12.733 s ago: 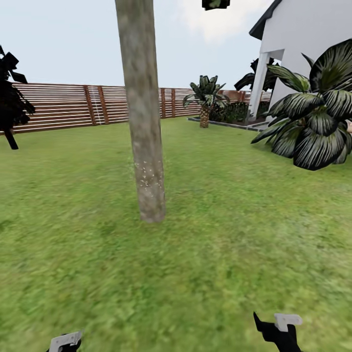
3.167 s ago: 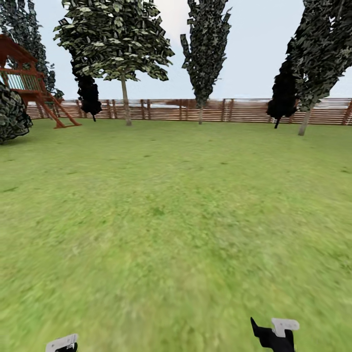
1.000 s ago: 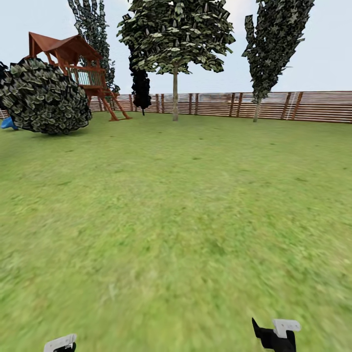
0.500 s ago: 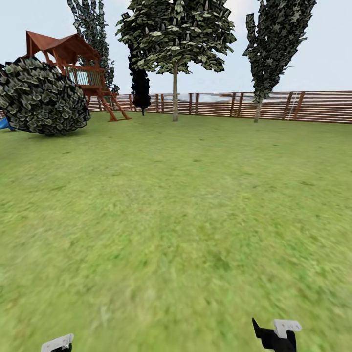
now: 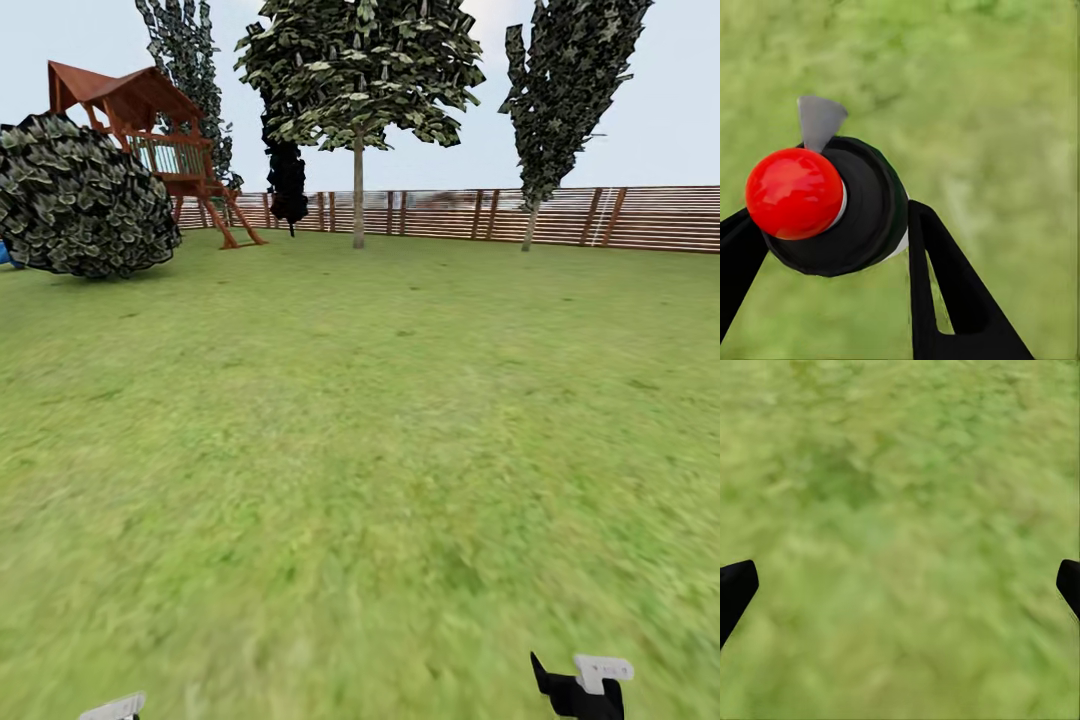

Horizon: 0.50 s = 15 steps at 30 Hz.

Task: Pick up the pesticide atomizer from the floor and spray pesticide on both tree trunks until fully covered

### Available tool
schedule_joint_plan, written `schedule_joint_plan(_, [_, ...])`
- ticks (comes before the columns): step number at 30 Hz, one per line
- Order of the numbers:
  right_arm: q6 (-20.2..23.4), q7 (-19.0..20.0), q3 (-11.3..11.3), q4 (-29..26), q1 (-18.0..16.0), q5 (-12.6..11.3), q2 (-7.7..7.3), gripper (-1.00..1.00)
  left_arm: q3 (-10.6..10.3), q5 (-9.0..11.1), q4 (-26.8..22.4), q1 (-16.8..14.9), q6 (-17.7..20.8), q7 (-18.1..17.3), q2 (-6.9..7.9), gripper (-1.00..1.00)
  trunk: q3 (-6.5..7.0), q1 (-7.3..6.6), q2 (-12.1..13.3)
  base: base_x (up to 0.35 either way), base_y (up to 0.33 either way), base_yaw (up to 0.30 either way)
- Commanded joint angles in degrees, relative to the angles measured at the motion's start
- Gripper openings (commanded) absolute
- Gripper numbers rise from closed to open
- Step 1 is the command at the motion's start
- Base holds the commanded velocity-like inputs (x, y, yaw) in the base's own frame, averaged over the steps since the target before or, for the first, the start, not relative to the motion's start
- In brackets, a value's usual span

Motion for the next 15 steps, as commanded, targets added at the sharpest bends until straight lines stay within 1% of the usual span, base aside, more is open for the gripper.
schedule_joint_plan(1, [-0.28, 0.42, -0.48, 0.06, -0.09, 0.36, 0.04, 1.0, 0.42, -0.11, 0.06, -0.03, -0.12, -0.31, -0.07, -1.0, -0.05, 0.02, -0.02, 0.338, 0.0, 0.0])
schedule_joint_plan(5, [-0.28, 0.45, -0.34, 1.02, -0.1, 0.38, 0.3, 1.0, 0.31, -0.3, 0.08, -0.02, -0.12, -0.35, -0.26, -1.0, -0.05, 0.02, -0.02, 0.338, 0.0, 0.0])
schedule_joint_plan(7, [-0.28, 0.49, -0.4, 2.56, -0.1, 0.39, 0.19, 1.0, 0.28, -0.43, 0.11, -0.02, -0.12, -0.34, -0.32, -1.0, -0.05, 0.02, -0.02, 0.338, 0.0, 0.0])
schedule_joint_plan(10, [-0.32, 0.51, -0.36, 3.2, -0.09, 0.39, 0.07, 1.0, 0.32, -0.44, 0.23, 0.01, -0.12, -0.33, -0.39, -1.0, -0.05, 0.02, -0.02, 0.338, 0.0, 0.0])
schedule_joint_plan(12, [-0.36, 0.57, -0.24, 3.29, -0.09, 0.39, -0.02, 1.0, 0.52, -0.14, -0.06, 1.18, -0.47, -0.33, -0.11, -1.0, -0.05, 0.02, -0.02, 0.339, 0.0, 0.0])
schedule_joint_plan(15, [-0.37, 0.6, -0.19, 3.33, -0.1, 0.32, 0.01, 1.0, 0.57, -0.08, -0.29, 1.69, -0.85, -0.33, -0.05, -1.0, -0.05, 0.02, -0.02, 0.339, 0.0, 0.0])
